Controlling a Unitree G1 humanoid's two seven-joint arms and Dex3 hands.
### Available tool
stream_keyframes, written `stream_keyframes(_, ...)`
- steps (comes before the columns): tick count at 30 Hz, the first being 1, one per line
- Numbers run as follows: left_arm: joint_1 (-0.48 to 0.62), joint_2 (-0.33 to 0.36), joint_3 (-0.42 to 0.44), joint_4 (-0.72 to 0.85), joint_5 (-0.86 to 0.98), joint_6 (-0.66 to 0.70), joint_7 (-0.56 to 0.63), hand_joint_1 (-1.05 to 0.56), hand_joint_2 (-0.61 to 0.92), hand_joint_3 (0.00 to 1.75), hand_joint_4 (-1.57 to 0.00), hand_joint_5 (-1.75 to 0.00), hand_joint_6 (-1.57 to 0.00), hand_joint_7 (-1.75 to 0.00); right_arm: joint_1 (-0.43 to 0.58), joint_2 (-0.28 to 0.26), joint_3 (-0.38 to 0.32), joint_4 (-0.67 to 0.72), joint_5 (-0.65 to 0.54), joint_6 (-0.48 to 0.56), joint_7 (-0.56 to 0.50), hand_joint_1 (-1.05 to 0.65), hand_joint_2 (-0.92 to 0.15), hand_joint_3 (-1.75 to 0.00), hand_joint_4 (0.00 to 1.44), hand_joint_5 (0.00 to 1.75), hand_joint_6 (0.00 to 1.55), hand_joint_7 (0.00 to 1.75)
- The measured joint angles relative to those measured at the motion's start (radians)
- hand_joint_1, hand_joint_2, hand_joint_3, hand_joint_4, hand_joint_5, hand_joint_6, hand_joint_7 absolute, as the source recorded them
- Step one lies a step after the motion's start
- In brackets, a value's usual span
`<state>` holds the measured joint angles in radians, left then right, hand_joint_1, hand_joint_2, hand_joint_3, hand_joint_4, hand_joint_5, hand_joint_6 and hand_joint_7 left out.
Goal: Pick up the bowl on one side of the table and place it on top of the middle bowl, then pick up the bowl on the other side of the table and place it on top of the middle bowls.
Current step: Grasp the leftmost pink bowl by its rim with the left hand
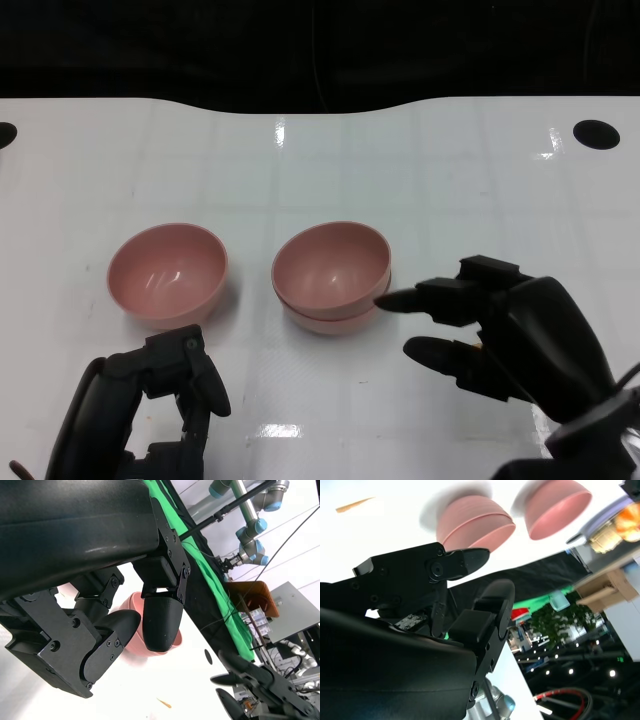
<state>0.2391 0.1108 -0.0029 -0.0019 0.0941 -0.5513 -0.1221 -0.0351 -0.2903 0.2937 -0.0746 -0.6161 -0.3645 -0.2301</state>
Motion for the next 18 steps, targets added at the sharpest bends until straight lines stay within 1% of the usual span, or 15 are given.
stream_keyframes(2, 0.001, 0.0, 0.0, 0.0, -0.006, 0.001, 0.0, -0.07, 0.31, 1.5, -0.89, -1.66, -0.84, -1.44, 0.023, -0.009, -0.021, -0.014, 0.016, -0.024, 0.004, -0.11, -0.43, -1.04, 0.76, 1.31, 0.98, 0.54)
stream_keyframes(4, 0.001, 0.0, 0.001, -0.001, -0.012, 0.001, 0.0, -0.07, 0.33, 1.46, -0.88, -1.65, -0.82, -1.4, 0.048, -0.026, -0.044, -0.02, 0.037, -0.075, 0.004, -0.12, -0.41, -1.1, 0.79, 1.32, 0.96, 0.63)
stream_keyframes(5, 0.002, -0.001, 0.001, -0.001, -0.02, 0.001, 0.0, -0.08, 0.36, 1.41, -0.86, -1.63, -0.81, -1.34, 0.058, -0.033, -0.057, -0.02, 0.042, -0.099, 0.004, -0.11, -0.41, -1.11, 0.81, 1.33, 0.95, 0.69)
stream_keyframes(8, 0.003, -0.001, 0.002, -0.001, -0.024, 0.001, 0.0, -0.09, 0.41, 1.32, -0.82, -1.6, -0.8, -1.25, 0.09, -0.045, -0.087, -0.017, 0.047, -0.161, -0.001, -0.11, -0.38, -1.17, 0.85, 1.35, 0.95, 0.77)
stream_keyframes(9, 0.004, -0.001, 0.003, -0.002, -0.025, 0.003, 0.0, -0.08, 0.43, 1.27, -0.77, -1.55, -0.79, -1.18, 0.097, -0.046, -0.095, -0.013, 0.048, -0.178, -0.006, -0.11, -0.34, -1.32, 0.87, 1.46, 0.95, 0.89)
stream_keyframes(10, 0.004, -0.001, 0.004, -0.004, -0.025, 0.006, 0.0, -0.08, 0.44, 1.25, -0.75, -1.52, -0.78, -1.14, 0.103, -0.045, -0.101, -0.006, 0.05, -0.195, -0.014, -0.11, -0.31, -1.4, 0.88, 1.54, 0.94, 0.97)
stream_keyframes(12, 0.004, -0.002, 0.009, -0.009, -0.024, 0.012, 0.003, -0.07, 0.45, 1.23, -0.71, -1.44, -0.77, -1.06, 0.116, -0.043, -0.111, 0.006, 0.055, -0.223, -0.023, -0.1, -0.25, -1.52, 0.89, 1.68, 0.93, 1.12)
stream_keyframes(14, 0.004, -0.001, 0.014, -0.014, -0.016, 0.014, 0.015, -0.06, 0.46, 1.2, -0.68, -1.38, -0.74, -0.99, 0.124, -0.039, -0.123, 0.019, 0.056, -0.235, -0.025, -0.09, -0.21, -1.57, 0.9, 1.73, 0.92, 1.19)
stream_keyframes(16, 0.004, 0.0, 0.023, -0.018, 0.002, 0.016, 0.023, -0.08, 0.5, 1.1, -0.64, -1.32, -0.72, -0.87, 0.128, -0.033, -0.129, 0.025, 0.061, -0.235, -0.025, -0.07, -0.18, -1.6, 0.91, 1.74, 0.91, 1.25)
stream_keyframes(17, 0.004, 0.003, 0.028, -0.023, 0.017, 0.021, 0.028, -0.1, 0.55, 0.97, -0.61, -1.28, -0.71, -0.78, 0.129, -0.029, -0.13, 0.027, 0.066, -0.235, -0.022, -0.06, -0.16, -1.63, 0.91, 1.74, 0.91, 1.27)
stream_keyframes(18, 0.004, 0.007, 0.033, -0.032, 0.032, 0.025, 0.031, -0.14, 0.65, 0.77, -0.57, -1.24, -0.71, -0.65, 0.13, -0.025, -0.131, 0.03, 0.076, -0.235, -0.017, -0.06, -0.14, -1.66, 0.92, 1.75, 0.9, 1.3)
